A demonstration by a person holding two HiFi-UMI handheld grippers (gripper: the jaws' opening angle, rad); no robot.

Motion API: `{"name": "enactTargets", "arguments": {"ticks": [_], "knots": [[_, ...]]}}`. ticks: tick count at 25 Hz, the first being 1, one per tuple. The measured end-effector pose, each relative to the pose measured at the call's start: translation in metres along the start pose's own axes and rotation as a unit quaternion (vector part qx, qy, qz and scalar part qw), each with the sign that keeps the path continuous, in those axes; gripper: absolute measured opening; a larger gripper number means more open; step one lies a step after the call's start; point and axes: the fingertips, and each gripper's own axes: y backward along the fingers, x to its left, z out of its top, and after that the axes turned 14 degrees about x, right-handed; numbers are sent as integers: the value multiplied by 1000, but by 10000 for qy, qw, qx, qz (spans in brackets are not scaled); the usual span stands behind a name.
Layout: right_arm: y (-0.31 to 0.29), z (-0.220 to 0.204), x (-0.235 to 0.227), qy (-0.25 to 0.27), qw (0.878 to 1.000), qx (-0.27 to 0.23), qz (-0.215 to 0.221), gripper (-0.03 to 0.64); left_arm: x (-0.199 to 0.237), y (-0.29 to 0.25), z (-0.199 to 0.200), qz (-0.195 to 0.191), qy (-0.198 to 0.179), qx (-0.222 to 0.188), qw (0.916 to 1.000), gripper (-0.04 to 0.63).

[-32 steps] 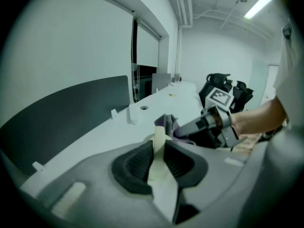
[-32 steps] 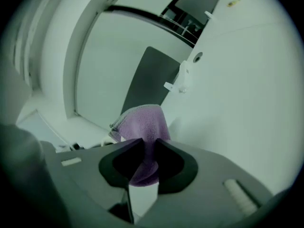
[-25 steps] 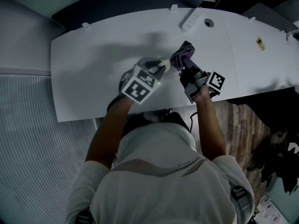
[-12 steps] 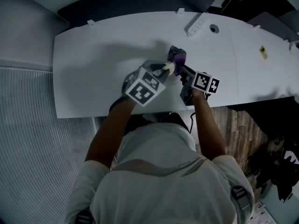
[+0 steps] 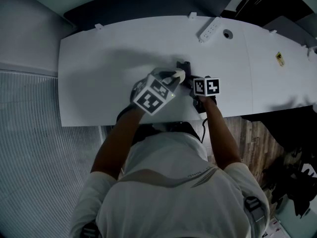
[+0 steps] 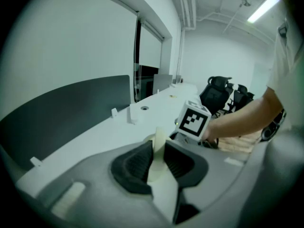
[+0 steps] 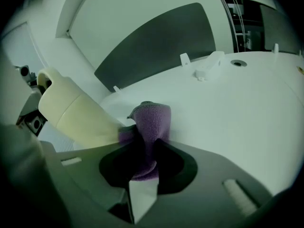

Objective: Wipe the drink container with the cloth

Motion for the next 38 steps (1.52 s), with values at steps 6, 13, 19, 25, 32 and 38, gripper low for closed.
{"name": "enactTargets", "arguments": {"ticks": [6, 13, 19, 25, 32, 38], "knots": [[17, 9, 2, 589, 9971, 393, 277, 83, -2, 1, 0, 17, 21, -6, 10000, 77], [73, 87, 46, 975, 9799, -376, 1698, 84, 0, 1, 0, 26, 61, -64, 10000, 77], [62, 120, 86, 879, 9484, -142, 3044, 84, -1, 2, 2, 59, 108, -75, 9999, 77], [43, 101, 114, 1678, 9115, 830, 3663, 83, 1, 1, 0, 67, 130, -61, 9999, 78], [15, 84, 110, 1943, 9040, 1486, 3506, 83, 1, -1, -4, 55, 208, -102, 9997, 78], [-27, 69, 88, 1939, 9073, 2360, 2889, 81, 3, 4, -2, 65, 131, -96, 9998, 78]]}}
